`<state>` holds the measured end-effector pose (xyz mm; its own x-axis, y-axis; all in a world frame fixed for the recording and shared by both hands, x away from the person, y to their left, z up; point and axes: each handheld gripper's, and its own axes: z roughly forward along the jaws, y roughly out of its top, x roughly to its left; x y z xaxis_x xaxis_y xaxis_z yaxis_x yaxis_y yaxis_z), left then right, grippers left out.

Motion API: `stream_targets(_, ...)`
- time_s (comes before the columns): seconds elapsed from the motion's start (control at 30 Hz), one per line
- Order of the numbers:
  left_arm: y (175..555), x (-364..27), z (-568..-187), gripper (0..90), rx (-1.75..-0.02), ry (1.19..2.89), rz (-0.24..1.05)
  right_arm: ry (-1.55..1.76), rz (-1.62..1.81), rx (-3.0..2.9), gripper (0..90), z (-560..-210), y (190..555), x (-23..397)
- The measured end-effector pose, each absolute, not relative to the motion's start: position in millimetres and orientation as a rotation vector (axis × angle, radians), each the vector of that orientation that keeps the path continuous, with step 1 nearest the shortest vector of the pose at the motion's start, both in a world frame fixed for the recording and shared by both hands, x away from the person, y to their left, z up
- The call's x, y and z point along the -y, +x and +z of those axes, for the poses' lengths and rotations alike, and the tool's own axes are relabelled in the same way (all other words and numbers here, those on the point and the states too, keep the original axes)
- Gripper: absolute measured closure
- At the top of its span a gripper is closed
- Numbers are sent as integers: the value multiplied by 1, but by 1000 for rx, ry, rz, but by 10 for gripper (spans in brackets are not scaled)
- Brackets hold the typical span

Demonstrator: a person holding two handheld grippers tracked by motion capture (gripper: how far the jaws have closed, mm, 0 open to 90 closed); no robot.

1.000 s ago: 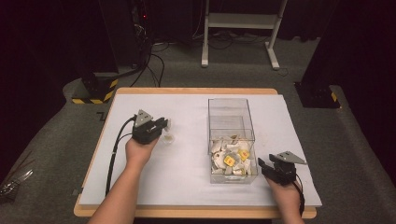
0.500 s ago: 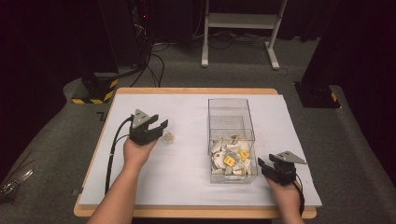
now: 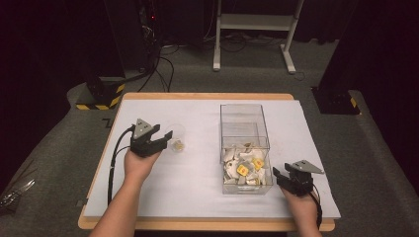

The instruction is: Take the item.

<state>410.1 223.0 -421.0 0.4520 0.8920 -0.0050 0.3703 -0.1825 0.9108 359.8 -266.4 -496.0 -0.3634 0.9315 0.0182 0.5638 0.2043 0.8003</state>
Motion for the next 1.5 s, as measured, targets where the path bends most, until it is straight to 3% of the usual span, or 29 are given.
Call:
stream_targets(0.6, 392, -246, -428, 296, -1137, 1758, 671, 1383, 1013, -2015, 474, -497, 360, 266)
stream_targets(1.5, 353, -291, -484, 269, -1245, 1838, 612, 1382, 1009, -2016, 474, -497, 360, 265)
